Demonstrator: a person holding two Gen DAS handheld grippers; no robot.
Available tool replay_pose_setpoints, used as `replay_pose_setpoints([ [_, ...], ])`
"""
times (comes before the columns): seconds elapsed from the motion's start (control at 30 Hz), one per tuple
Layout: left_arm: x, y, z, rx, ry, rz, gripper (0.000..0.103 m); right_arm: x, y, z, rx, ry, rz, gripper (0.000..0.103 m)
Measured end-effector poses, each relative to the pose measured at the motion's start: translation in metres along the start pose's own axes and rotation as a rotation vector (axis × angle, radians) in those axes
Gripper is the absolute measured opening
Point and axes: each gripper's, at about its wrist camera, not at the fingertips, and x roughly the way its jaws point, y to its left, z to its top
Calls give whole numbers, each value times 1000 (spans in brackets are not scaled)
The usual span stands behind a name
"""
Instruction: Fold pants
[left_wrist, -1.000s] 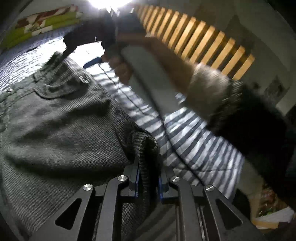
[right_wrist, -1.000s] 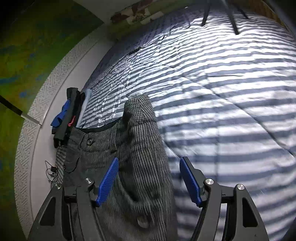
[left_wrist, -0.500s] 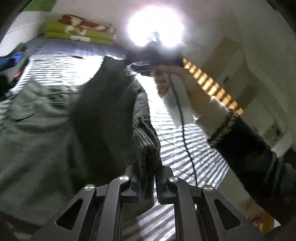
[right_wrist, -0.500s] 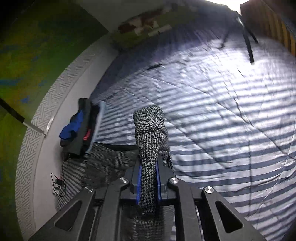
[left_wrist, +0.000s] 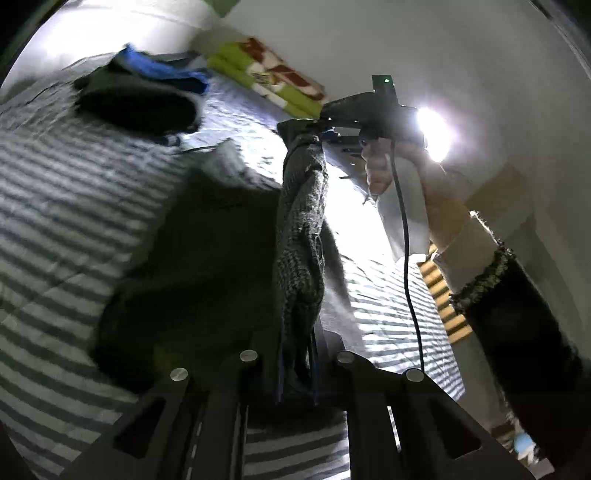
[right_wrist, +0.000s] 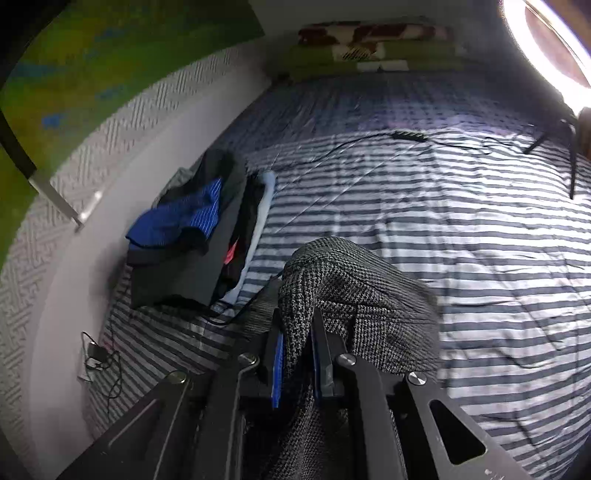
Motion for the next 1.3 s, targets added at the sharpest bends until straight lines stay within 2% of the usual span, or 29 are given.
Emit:
replay_pose_setpoints([
  [0.13, 1, 34, -4, -61, 5, 9, 10, 38, 26, -3, -26, 36, -47, 10],
  [0.37, 5, 68, -13, -112, 39, 49, 11, 90, 63, -16, -97, 94, -98, 11],
  [0.43, 4, 76, -13, -152, 62, 87, 25, 106, 74, -20, -139, 149, -94, 22],
  [0.47, -2, 80, -13, -180, 61, 125, 42, 110, 79, -20, -147, 182, -80, 25],
  [0.5, -8, 82, -13, -190, 44, 139, 52, 107, 82, -20, -145, 190, -42, 26],
  [0.57, -25, 79, -9, -169, -9, 160, 57, 85, 84, -17, -157, 143, 28, 34],
  [0.6, -31, 74, -4, -142, -26, 172, 60, 71, 82, -16, -162, 114, 38, 45],
  [0.63, -35, 70, 3, -114, -40, 177, 61, 56, 78, -16, -159, 81, 45, 53],
  [0.7, -29, 64, 23, -79, -49, 182, 64, 21, 60, -20, -149, 8, 47, 53],
  [0.77, -12, 53, 44, -12, -15, 176, 66, -5, 26, -29, -125, -32, 14, 54],
  [0.83, 12, 51, 69, 39, 9, 199, 66, -13, -1, -34, -99, -36, -21, 56],
  [0.87, 26, 51, 80, 52, 35, 185, 68, -13, -24, -40, -67, -26, -52, 57],
  [0.93, 59, 53, 100, 66, 110, 207, 68, -7, -53, -44, -1, 4, -66, 57],
  [1.0, 89, 57, 113, 75, 161, 224, 68, 6, -88, -48, 97, 32, -39, 57],
  [1.13, 137, 69, 125, 81, 222, 281, 67, 41, -122, -61, 191, 81, -12, 57],
  [1.17, 146, 73, 127, 77, 235, 275, 61, 51, -126, -63, 210, 94, 8, 57],
  [1.2, 152, 78, 127, 70, 248, 268, 32, 59, -131, -65, 235, 102, 54, 57],
  [1.23, 160, 84, 131, 64, 271, 271, 18, 64, -133, -66, 253, 100, 101, 52],
  [1.27, 163, 87, 131, 59, 285, 274, 11, 68, -134, -68, 264, 93, 157, 41],
  [1.3, 166, 91, 132, 54, 280, 277, 11, 70, -131, -67, 247, 93, 201, 25],
])
